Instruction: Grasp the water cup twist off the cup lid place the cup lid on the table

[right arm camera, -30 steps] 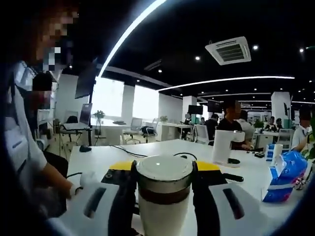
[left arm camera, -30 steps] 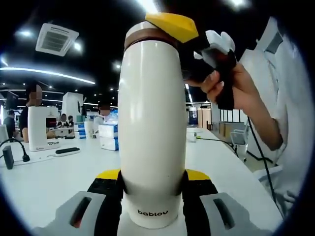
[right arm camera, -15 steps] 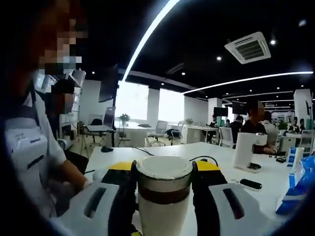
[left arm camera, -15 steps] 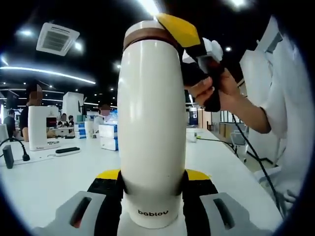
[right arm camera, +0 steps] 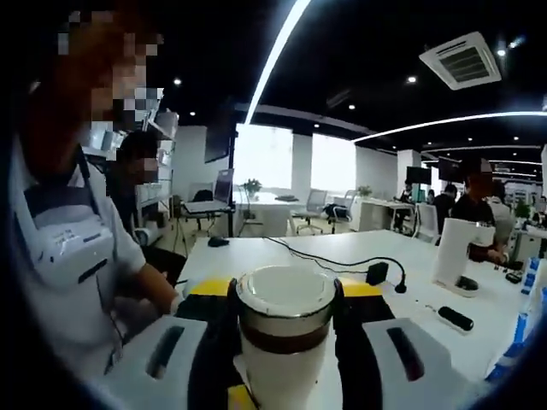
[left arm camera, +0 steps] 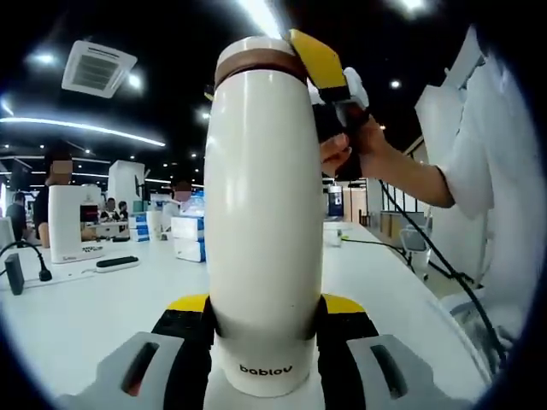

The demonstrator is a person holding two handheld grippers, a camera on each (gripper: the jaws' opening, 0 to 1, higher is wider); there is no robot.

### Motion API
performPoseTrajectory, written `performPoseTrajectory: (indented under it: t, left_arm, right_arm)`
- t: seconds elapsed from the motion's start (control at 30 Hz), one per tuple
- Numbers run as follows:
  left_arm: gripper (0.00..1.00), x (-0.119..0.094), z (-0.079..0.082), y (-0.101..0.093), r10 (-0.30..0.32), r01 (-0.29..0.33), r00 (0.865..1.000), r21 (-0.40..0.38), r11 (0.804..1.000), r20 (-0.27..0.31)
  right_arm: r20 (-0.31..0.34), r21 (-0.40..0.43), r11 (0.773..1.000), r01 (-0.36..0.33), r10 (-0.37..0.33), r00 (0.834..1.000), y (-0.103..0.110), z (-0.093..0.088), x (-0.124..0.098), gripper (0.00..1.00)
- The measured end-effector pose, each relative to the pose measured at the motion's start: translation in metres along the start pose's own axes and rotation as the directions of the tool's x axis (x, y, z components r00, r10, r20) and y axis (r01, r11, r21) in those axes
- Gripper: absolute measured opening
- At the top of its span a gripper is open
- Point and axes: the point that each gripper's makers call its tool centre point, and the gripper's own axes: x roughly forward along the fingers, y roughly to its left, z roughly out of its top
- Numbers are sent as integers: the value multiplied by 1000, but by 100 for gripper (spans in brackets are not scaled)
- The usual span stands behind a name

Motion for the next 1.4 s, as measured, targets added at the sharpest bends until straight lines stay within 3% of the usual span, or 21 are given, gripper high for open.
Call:
performPoseTrajectory:
  t: [0.23,0.37,0.57,0.73,0.77,0.87,0.97,1.07,1.2,1.23,1.27,1.3,1.33,1.4]
  left_arm:
    - [48,0,0,1,-1,1,1000,-8,1000,2]
    - [48,0,0,1,1,-1,1000,-14,1000,2]
    - [48,0,0,0,0,0,1000,-8,1000,0]
    - [48,0,-1,0,-2,2,1000,1,1000,-1]
    - [48,0,-1,0,-2,2,1000,0,1000,-1]
    - [48,1,-1,0,-1,1,1000,3,1000,-2]
    - [48,1,-1,0,-2,2,1000,3,1000,-2]
    - [48,1,-1,0,-2,2,1000,3,1000,-2]
    - [48,1,-1,0,-2,2,1000,3,1000,-3]
    - [48,1,-1,0,-2,2,1000,3,1000,-3]
    - [48,1,-1,0,-2,2,1000,3,1000,-3]
    - [48,1,-1,0,-2,2,1000,3,1000,-3]
    - [48,1,-1,0,-2,2,1000,3,1000,-3]
    - [48,1,-1,0,-2,2,1000,4,1000,-3]
  right_arm:
    - [29,-15,993,-121,121,992,0,1,0,47]
    - [51,-9,992,-130,130,990,0,1,1,47]
    - [79,47,995,-89,85,993,-2,-1,-2,48]
    - [-17,87,996,-13,14,1000,-1,-8,-1,49]
    - [-35,80,996,28,-25,999,-5,-10,-1,51]
    - [-61,74,990,118,-114,992,-13,-12,-5,64]
    - [-112,163,954,251,-235,966,-21,-16,-16,70]
    - [-54,184,939,291,-285,957,-12,-3,-25,76]
    - [8,117,913,392,-396,918,5,14,-42,85]
    - [23,107,901,420,-425,905,9,18,-44,86]
    - [27,97,878,469,-473,881,11,19,-49,86]
    - [29,77,838,540,-543,839,11,18,-56,85]
    - [42,40,816,576,-578,815,14,18,-60,85]
    - [54,49,778,626,-628,777,19,14,-63,85]
